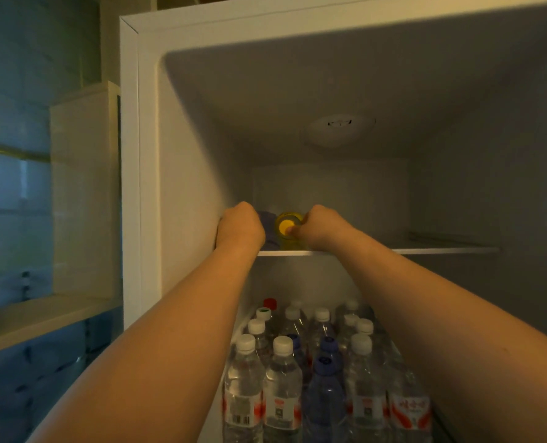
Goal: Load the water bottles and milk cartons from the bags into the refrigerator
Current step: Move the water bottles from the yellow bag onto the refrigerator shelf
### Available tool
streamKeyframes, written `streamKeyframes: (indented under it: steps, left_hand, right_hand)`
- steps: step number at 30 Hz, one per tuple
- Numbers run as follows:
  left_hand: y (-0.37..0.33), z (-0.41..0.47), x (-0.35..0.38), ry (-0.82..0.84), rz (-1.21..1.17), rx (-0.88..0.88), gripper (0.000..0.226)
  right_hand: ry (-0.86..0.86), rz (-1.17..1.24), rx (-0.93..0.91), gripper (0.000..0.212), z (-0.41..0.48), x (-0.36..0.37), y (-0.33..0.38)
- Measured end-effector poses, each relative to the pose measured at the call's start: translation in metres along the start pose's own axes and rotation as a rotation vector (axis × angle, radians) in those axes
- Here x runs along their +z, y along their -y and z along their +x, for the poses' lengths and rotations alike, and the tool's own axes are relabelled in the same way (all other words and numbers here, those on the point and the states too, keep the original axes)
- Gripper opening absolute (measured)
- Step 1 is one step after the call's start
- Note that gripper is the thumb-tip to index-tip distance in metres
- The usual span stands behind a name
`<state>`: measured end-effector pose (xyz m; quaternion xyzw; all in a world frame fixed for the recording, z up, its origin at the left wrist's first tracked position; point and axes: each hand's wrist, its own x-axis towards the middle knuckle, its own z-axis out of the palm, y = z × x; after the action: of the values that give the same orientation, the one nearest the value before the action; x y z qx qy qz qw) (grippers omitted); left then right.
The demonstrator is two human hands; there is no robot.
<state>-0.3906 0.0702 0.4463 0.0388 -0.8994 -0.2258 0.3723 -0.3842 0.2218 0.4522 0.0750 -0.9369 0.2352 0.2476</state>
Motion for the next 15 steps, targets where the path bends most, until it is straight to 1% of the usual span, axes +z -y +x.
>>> streamKeyframes:
  steps: [2,4,8,9,12,15]
  left_hand:
    - [0.0,-0.007,-0.003,-0.022,-0.029,-0.008,0.025]
    - [0.0,-0.019,-0.005,-0.078,-0.087,0.002,0.026]
    - [0.0,-0.057,-0.013,-0.199,-0.233,0.073,0.031]
    - [0.003,-0.067,-0.013,-0.216,-0.256,0.101,0.03]
    - [0.016,-0.093,-0.005,-0.253,-0.273,0.241,0.032]
    - [0.032,-0.123,0.006,-0.21,-0.243,0.296,0.047]
  right_hand:
    - [-0.079,-0.029,-0.02,0.043,-0.01,-0.002,0.0]
    - [-0.174,-0.07,-0.035,0.042,-0.026,-0.003,-0.002]
    - [-0.408,-0.262,-0.102,0.041,-0.064,0.006,-0.012]
    - [-0.437,-0.273,-0.108,0.043,-0.073,0.01,-0.016]
    - [-0.393,-0.243,-0.062,0.05,-0.099,0.021,-0.027]
    - [-0.373,-0.287,-0.061,0.06,-0.131,0.033,-0.034]
